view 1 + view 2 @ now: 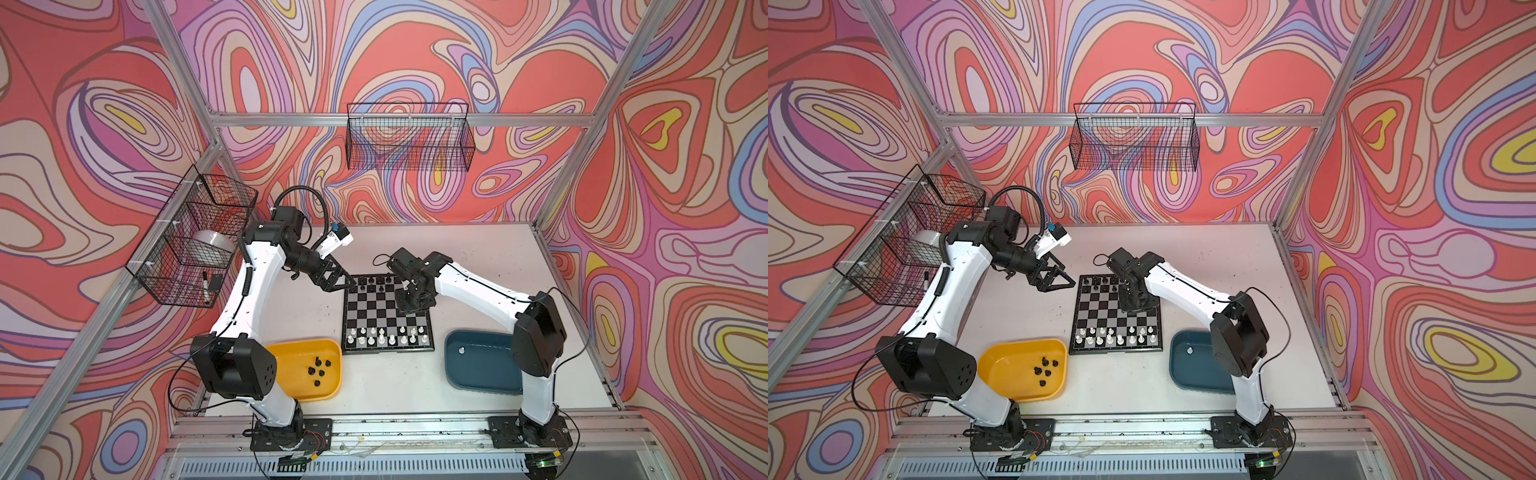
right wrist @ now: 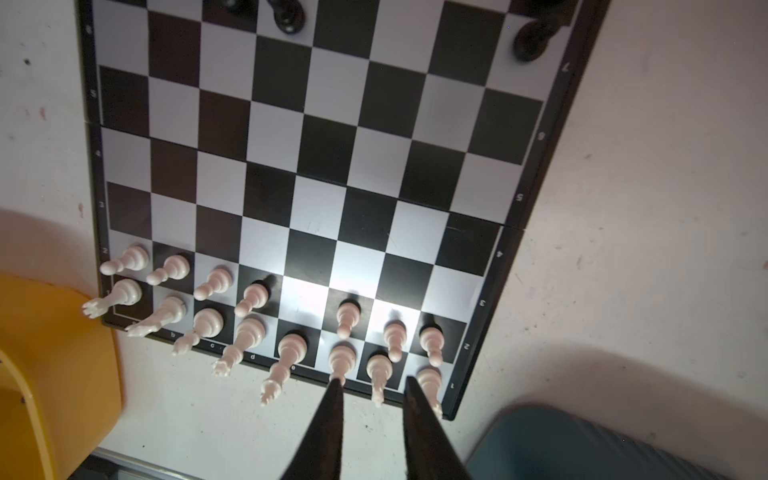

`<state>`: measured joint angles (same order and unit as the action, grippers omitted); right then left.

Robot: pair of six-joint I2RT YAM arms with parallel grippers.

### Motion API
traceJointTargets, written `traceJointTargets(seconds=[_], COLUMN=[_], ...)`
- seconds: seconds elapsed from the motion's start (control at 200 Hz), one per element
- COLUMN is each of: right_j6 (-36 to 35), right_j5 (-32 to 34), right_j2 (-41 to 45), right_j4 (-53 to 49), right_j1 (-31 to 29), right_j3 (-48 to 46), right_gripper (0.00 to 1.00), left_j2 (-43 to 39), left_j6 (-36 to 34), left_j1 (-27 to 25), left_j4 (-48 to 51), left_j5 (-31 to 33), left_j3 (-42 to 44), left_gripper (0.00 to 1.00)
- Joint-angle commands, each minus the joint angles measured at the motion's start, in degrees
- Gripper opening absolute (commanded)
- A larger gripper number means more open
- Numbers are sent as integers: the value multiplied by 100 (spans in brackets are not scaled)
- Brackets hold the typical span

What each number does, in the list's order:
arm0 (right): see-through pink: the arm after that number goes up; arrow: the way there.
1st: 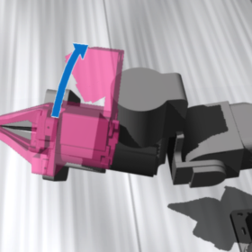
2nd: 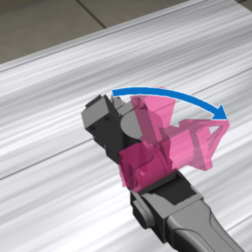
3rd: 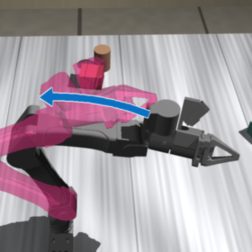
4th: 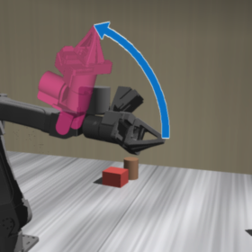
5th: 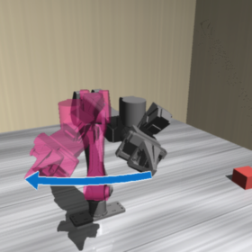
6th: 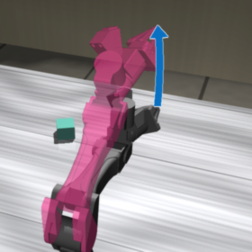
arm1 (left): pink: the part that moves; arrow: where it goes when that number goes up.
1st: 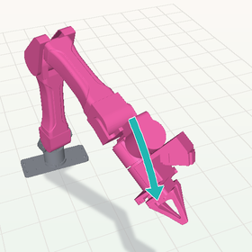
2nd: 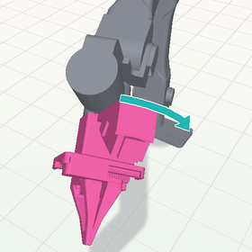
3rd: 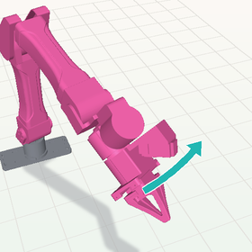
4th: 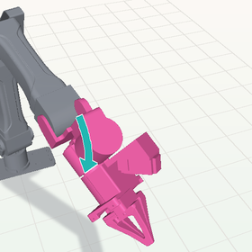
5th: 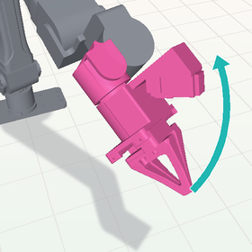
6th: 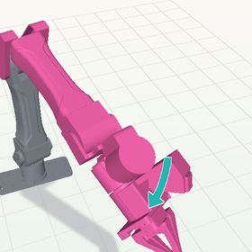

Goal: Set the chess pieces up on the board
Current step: 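Move the right gripper back over the teal tray, then lower the open right gripper into the teal tray toward the last white pawn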

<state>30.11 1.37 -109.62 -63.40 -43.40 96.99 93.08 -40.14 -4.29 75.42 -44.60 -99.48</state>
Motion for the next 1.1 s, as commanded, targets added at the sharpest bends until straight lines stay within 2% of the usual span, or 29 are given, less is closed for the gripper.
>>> traceJointTargets(seconds=[0.0, 0.431, 0.696, 1.097], right_j6=[144, 489, 758, 976], right_j5=[302, 441, 443, 443], right_j2=[573, 2450, 2893, 3206], right_j4=[136, 305, 431, 418], right_j1=[257, 1024, 1105, 1131], right_j3=[-575, -2663, -3457, -3967], right_gripper=[25, 23, 23, 23], left_j2=[92, 429, 597, 677], left_j6=[10, 177, 147, 156], left_j1=[-249, -936, -1212, -1429], left_j4=[232, 194, 210, 186], left_j5=[83, 271, 277, 259], left_j3=[-194, -449, -491, -449], left_gripper=[91, 91, 91, 91])
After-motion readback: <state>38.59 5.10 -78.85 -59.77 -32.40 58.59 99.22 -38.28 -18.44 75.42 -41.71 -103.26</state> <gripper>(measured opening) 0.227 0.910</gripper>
